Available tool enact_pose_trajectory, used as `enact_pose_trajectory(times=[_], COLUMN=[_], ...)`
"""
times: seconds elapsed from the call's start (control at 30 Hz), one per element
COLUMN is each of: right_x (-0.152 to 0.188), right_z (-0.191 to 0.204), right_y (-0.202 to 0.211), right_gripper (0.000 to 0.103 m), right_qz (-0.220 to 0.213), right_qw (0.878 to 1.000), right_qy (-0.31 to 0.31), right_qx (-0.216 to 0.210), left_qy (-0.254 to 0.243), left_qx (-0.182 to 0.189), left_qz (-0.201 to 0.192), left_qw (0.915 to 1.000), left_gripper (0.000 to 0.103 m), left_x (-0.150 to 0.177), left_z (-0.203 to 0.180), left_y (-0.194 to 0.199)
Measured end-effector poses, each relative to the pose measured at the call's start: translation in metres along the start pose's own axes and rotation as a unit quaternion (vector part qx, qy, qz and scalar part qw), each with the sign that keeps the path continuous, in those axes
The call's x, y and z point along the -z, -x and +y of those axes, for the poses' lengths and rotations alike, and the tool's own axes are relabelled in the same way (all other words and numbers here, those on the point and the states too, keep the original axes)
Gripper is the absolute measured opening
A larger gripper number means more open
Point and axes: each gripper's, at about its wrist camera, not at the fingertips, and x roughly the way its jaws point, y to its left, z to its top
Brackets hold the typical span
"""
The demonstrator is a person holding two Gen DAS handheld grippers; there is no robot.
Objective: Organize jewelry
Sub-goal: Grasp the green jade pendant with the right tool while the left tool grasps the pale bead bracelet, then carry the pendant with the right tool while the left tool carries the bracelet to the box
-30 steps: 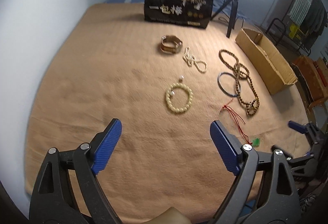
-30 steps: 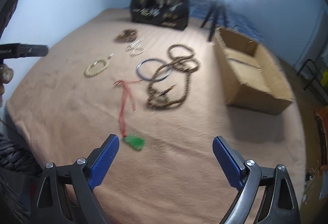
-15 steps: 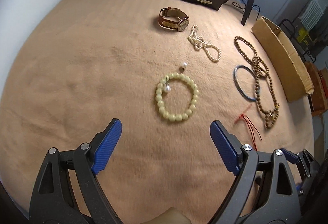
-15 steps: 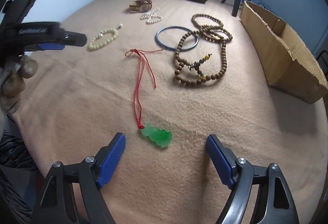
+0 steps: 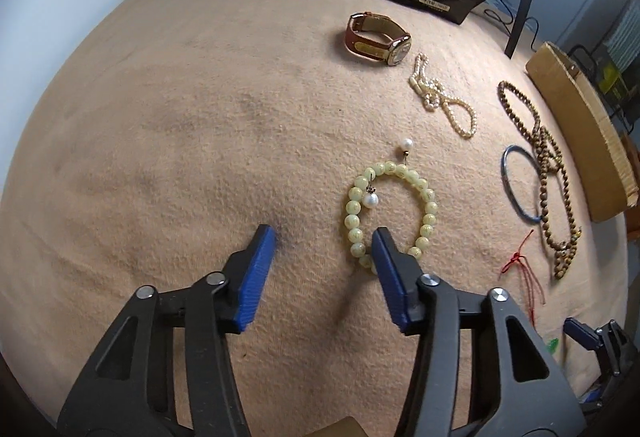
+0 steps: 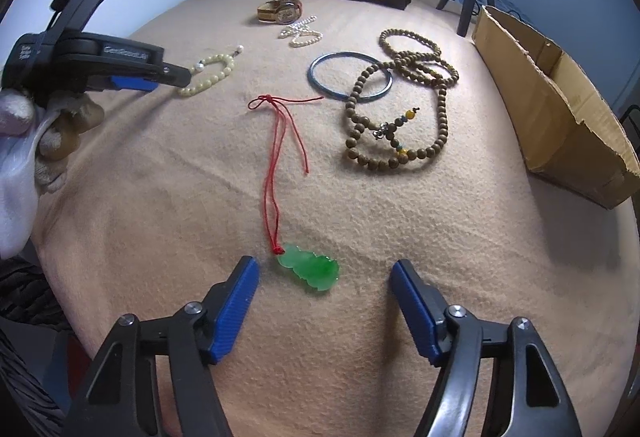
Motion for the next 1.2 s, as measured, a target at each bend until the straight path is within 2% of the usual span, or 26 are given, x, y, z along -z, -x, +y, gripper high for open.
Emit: enact_pose_trajectory(times=[0.27, 0.33, 0.47, 0.57, 0.7, 1.2], right_x=[0.0, -0.001, -0.004, -0.007, -0.008, -0.024], right_z=[0.004, 0.004, 0.002, 0.001, -0.001, 0.003], right_y=[0.001, 0.001, 0.0, -0.001, -0.001, 0.024], right_gripper=[0.05, 0.048, 0.037, 0.03, 0.028, 0.028], right_qz=[-0.004, -0.005, -0.006, -0.007, -0.007, -0.044], right_qw=[1.0, 1.0, 1.0, 1.0, 1.0, 0.999], right_qy=[0.012, 0.012, 0.009, 0.009, 0.003, 0.014], right_qx=[-0.014, -0.016, -0.022, -0.025, -0.028, -0.027], left_qy=[-0.025, -0.026, -0.03, -0.031, -0.024, -0.004], left_qx=[-0.016, -0.015, -0.017, -0.018, -0.014, -0.004], left_qz=[-0.006, -0.006, -0.008, -0.009, -0.01, -0.047], left_qw=[0.9995, 0.9995, 0.9994, 0.9993, 0.9996, 0.9989], left_gripper=[0.024, 0.017, 0.01, 0.007, 0.006, 0.005], left_x=[0.0, -0.001, -0.001, -0.002, -0.003, -0.016], left_z=[-0.009, -0.01, -0.01, -0.01, -0.008, 0.003], left_y=[-0.002, -0.003, -0.003, -0.003, -0.001, 0.037])
